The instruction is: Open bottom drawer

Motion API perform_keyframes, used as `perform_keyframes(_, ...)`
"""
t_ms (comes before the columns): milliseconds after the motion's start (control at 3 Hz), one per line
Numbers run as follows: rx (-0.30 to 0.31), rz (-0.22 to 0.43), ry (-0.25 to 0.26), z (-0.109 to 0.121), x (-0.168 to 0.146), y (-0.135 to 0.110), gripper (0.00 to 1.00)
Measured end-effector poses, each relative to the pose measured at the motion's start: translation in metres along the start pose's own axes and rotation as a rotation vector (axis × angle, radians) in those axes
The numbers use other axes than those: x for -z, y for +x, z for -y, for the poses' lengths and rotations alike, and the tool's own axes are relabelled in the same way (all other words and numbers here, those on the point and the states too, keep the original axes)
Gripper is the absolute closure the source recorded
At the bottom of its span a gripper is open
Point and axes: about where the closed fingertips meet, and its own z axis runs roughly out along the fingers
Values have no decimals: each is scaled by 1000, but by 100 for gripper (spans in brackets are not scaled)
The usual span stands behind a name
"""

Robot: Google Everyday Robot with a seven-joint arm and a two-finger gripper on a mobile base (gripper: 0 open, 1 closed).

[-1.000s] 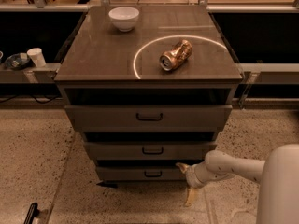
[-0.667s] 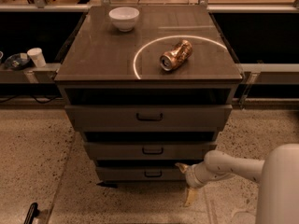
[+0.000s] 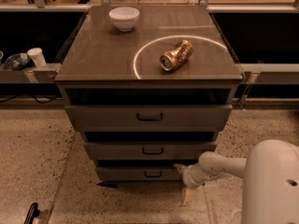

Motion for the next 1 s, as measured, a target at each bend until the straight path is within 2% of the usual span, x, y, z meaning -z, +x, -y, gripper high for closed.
perform_keyframes(333,8,3,39,12,-21,20,0)
perform_keyframes(1000,-20,12,104,38,-36,48,0)
